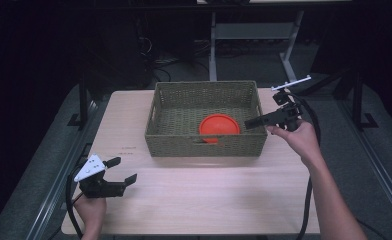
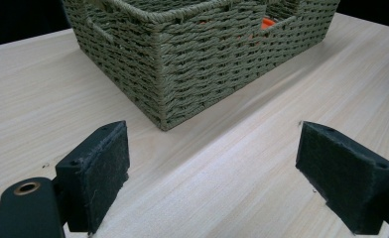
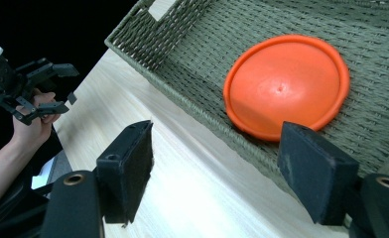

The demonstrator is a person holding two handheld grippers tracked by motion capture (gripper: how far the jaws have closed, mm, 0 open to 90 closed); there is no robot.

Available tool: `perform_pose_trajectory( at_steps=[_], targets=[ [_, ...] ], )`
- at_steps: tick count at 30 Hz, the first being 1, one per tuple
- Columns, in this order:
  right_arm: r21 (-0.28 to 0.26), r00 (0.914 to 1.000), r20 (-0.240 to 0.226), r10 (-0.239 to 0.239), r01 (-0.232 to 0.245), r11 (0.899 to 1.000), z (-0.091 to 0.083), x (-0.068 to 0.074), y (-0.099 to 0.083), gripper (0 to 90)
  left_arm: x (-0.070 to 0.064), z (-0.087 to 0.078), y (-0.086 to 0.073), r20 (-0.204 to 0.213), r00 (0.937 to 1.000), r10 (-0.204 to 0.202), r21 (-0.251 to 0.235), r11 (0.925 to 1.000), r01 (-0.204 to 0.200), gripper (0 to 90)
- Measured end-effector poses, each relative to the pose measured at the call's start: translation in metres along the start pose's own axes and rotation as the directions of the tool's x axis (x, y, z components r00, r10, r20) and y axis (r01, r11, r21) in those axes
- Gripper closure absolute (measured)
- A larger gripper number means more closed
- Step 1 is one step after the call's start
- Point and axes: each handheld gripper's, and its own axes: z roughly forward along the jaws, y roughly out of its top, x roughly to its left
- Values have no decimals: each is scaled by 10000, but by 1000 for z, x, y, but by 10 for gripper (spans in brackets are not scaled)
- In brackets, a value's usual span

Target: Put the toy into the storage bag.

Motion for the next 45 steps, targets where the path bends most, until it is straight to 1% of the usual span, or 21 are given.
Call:
perform_pose_trajectory(
  at_steps=[10, 18, 23, 29, 31, 35, 38, 45],
  targets=[
    [-152, 9999, -13, -114, 114, 9998, -7, 3, -10, 270, 0, 0, 0, -6, 10000, 0, 12, 10000, 0, 126],
    [-197, 9997, -86, -212, 211, 9996, -11, 9, -19, 261, -1, 0, 0, -14, 10000, -16, -2, 10000, 16, 127],
    [-229, 9998, -81, -158, 156, 9996, -14, 9, -26, 255, -1, 0, 0, -22, 10000, -19, 9, 10000, 19, 127],
    [-201, 9998, -2, -209, 209, 9996, -17, 9, -38, 253, -1, 0, 0, -58, 10000, 2, 26, 10000, -2, 126],
    [-304, 9997, -22, -241, 240, 9993, -19, 9, -43, 253, -1, 0, 0, -53, 10000, 15, 38, 10000, -15, 126],
    [-340, 9995, -25, -307, 306, 9990, -21, 8, -53, 253, -1, 0, 0, -45, 10000, 26, 65, 10000, -26, 126],
    [-332, 9992, 75, -382, 384, 9987, -22, 7, -60, 253, -1, 0, 0, -37, 10000, 36, 87, 10000, -35, 126],
    [-341, 9998, 144, -139, 143, 9993, -23, 0, -80, 253, -2, 0, 0, -41, 10000, 50, 86, 10000, -50, 127]
  ],
)
